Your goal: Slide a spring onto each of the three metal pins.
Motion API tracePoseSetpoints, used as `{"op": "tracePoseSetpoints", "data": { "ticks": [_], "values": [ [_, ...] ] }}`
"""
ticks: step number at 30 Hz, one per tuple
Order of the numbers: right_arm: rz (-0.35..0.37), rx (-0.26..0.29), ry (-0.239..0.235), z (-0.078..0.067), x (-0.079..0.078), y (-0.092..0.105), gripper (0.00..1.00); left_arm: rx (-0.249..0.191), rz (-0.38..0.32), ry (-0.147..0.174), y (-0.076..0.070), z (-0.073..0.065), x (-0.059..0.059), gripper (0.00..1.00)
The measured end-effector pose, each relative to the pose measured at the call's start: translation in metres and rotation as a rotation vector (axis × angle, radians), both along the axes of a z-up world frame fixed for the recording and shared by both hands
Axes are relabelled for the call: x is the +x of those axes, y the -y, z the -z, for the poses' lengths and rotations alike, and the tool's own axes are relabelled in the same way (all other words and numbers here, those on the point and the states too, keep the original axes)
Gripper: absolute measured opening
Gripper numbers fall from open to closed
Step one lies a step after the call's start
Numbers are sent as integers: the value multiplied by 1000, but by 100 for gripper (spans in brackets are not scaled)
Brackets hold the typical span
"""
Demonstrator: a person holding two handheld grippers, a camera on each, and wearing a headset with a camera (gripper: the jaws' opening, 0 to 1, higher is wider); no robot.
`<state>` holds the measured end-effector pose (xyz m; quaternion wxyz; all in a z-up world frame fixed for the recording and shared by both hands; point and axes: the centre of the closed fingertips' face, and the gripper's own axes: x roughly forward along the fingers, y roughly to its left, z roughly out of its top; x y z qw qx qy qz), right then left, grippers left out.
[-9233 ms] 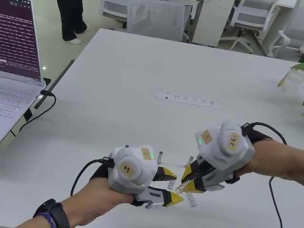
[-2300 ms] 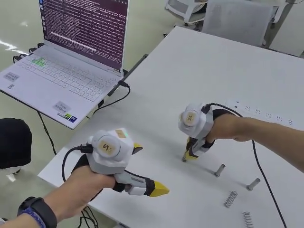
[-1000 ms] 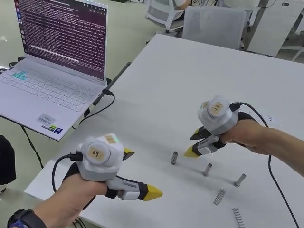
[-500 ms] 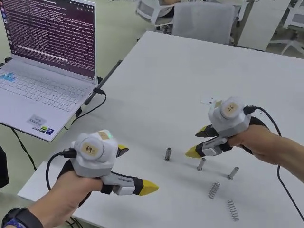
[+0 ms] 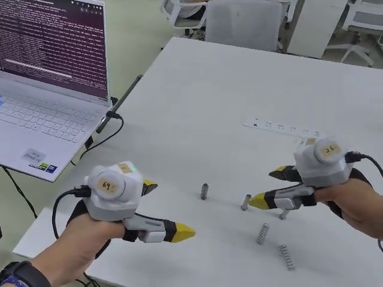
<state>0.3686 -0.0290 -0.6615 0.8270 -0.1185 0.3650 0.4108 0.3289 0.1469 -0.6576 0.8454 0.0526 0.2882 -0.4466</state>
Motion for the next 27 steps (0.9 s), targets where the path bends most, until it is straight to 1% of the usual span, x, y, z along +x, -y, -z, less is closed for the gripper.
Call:
{"op": "tracePoseSetpoints", "data": {
  "ticks": [2,7,9,12,15,18,27],
  "values": [
    [29,16,-1,-2,-5,6,65,1,2,0,1,0,0,83],
    [61,25,-5,-2,-16,22,70,-1,6,-1,3,-2,2,83],
    [75,34,-6,-3,-18,25,72,-1,7,-1,3,-2,3,83],
    [100,54,-7,-4,-26,34,75,-4,10,-1,5,-3,4,84],
    [111,57,-9,-5,-33,39,77,-6,13,-1,6,-3,5,84],
    [132,75,-13,-8,-44,43,80,-9,16,-2,8,-3,7,84],
    [188,115,4,-13,-64,54,86,-14,20,-1,10,-5,10,84]
  ]
}}
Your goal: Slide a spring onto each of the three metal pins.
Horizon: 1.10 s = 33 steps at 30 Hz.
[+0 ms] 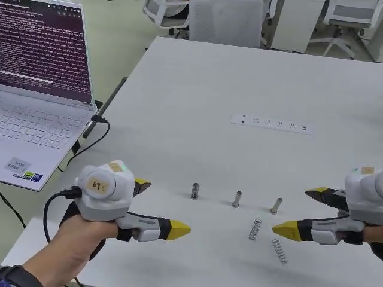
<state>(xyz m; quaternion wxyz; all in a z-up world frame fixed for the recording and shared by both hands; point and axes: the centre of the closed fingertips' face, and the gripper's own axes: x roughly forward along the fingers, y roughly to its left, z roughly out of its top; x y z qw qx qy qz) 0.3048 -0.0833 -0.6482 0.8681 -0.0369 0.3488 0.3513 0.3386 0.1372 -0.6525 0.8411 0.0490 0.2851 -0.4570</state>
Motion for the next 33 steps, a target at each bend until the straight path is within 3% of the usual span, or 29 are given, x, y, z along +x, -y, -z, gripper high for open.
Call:
{"op": "tracePoseSetpoints", "data": {
  "ticks": [17,33],
  "values": [
    [72,27,-25,13,-33,18,93,-7,17,-4,7,0,-3,85],
    [91,44,-37,13,-44,14,92,0,38,-6,15,1,-3,84]
  ]
}}
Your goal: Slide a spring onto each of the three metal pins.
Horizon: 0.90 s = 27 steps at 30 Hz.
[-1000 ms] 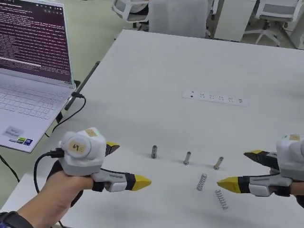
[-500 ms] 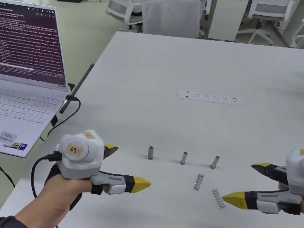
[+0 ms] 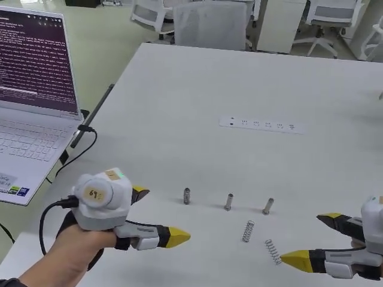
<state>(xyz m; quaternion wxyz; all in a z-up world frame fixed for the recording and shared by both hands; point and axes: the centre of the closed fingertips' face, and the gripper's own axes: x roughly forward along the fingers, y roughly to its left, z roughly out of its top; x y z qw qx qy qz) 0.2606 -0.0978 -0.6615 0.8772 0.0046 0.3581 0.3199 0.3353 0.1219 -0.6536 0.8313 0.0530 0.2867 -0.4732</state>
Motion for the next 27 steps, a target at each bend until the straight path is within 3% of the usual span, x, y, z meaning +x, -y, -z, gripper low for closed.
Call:
{"op": "tracePoseSetpoints", "data": {
  "ticks": [9,27],
  "values": [
    [9,9,-3,0,-3,1,90,4,24,0,12,1,1,83],
    [45,14,-6,3,-12,17,88,4,120,-20,64,11,-4,81]
  ]
}}
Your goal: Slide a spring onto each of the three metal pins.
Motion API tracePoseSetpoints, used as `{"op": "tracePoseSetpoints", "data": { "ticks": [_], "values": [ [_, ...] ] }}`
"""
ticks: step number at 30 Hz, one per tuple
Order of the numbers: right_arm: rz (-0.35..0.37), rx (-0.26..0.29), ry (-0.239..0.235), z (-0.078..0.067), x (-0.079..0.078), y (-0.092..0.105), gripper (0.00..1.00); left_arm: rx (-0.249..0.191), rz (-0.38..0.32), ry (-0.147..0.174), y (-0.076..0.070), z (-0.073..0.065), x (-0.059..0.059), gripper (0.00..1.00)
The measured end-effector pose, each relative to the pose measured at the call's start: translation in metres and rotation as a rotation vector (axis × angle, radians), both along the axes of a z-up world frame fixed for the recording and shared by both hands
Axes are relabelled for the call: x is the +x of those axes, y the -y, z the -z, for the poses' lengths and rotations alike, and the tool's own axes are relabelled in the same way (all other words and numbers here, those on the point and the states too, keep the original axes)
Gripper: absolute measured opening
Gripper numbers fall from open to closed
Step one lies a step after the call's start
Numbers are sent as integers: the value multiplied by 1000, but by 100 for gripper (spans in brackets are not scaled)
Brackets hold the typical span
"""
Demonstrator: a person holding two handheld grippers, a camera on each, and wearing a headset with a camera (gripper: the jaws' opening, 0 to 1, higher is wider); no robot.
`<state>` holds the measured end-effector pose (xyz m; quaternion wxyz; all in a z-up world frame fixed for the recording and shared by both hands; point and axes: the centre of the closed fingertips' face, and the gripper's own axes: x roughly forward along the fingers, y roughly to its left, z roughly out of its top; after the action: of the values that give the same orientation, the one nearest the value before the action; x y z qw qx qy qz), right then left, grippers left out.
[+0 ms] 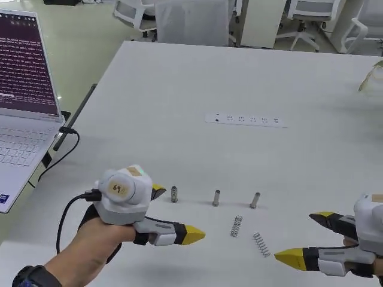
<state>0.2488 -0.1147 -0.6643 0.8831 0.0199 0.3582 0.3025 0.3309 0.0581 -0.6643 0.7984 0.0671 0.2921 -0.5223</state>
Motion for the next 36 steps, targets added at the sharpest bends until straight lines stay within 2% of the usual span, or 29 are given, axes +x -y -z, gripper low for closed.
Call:
{"op": "tracePoseSetpoints", "data": {
  "ticks": [6,17,26,36],
  "values": [
    [8,4,0,1,-3,3,88,1,28,-7,17,5,-3,79],
    [18,12,1,1,-6,4,86,7,60,-27,47,19,-1,75],
    [25,18,-6,3,-9,4,84,20,59,-53,67,36,1,70],
    [32,22,-15,5,-14,5,82,51,59,-87,83,62,-2,60]
  ]
}}
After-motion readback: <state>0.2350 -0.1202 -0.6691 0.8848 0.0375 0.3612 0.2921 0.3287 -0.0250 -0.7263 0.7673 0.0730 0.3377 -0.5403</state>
